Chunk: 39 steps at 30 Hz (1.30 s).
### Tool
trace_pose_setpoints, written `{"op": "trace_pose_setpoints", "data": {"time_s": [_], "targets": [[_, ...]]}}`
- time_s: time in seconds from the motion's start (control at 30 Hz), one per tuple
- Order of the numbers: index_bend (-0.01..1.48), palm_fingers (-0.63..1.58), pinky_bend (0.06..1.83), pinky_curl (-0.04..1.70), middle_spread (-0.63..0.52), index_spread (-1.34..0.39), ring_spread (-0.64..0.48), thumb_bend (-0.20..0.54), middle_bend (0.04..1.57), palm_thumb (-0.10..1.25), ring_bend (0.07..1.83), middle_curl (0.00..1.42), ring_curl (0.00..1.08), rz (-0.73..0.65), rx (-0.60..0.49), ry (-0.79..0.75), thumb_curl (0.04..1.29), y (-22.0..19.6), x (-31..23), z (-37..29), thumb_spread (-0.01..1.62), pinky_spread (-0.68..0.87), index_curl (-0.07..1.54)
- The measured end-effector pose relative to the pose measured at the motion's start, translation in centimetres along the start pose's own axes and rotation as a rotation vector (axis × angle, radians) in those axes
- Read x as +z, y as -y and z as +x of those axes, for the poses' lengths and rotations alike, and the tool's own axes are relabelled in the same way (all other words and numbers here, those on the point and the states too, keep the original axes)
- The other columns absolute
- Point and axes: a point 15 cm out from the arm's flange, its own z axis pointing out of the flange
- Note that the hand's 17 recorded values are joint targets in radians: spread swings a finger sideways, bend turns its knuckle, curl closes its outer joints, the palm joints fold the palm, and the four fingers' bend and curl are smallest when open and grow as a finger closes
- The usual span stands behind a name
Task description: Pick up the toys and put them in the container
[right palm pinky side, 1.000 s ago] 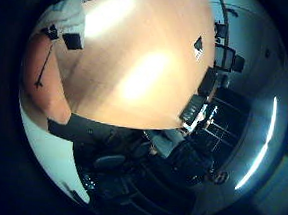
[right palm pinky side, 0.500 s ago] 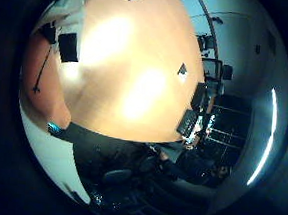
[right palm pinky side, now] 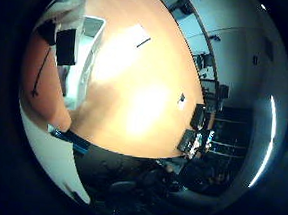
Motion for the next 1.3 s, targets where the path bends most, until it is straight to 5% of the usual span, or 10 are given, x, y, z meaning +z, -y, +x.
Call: {"op": "trace_pose_setpoints", "data": {"time_s": [0.47,0.67,0.8,0.97,1.1,1.3], "targets": [[1.09,1.04,1.15,1.05,-0.2,-0.24,-0.3,-0.022,1.22,1.03,1.22,0.99,0.96,0.012,-0.021,0.03,0.81,2.9,0.4,-3.3,0.74,-0.24,0.89],[1.05,1.05,1.16,1.06,-0.2,-0.25,-0.3,-0.026,1.19,0.92,1.23,1.0,0.96,0.03,-0.02,0.041,0.76,3.4,0.5,-3.6,0.9,-0.25,0.9],[0.83,1.02,1.04,0.95,-0.21,-0.29,-0.28,-0.033,1.08,0.75,1.16,0.91,0.85,0.032,-0.018,0.039,0.63,3.4,0.4,-3.5,1.08,-0.31,0.83],[0.44,0.68,0.88,0.84,-0.24,-0.41,-0.29,-0.032,0.94,0.62,1.09,0.81,0.73,0.035,-0.021,0.035,0.45,3.2,0.2,-3.5,1.14,-0.43,0.71],[0.39,0.34,0.69,0.8,-0.27,-0.48,-0.28,-0.03,0.76,0.56,0.99,0.71,0.66,0.028,-0.02,0.038,0.37,3.1,0.4,-3.5,1.11,-0.21,0.64],[0.3,0.23,0.63,0.73,-0.2,-0.47,-0.2,-0.027,0.53,0.52,0.82,0.57,0.54,0.019,-0.019,0.038,0.32,2.9,0.5,-3.5,1.07,0.19,0.52]]}}
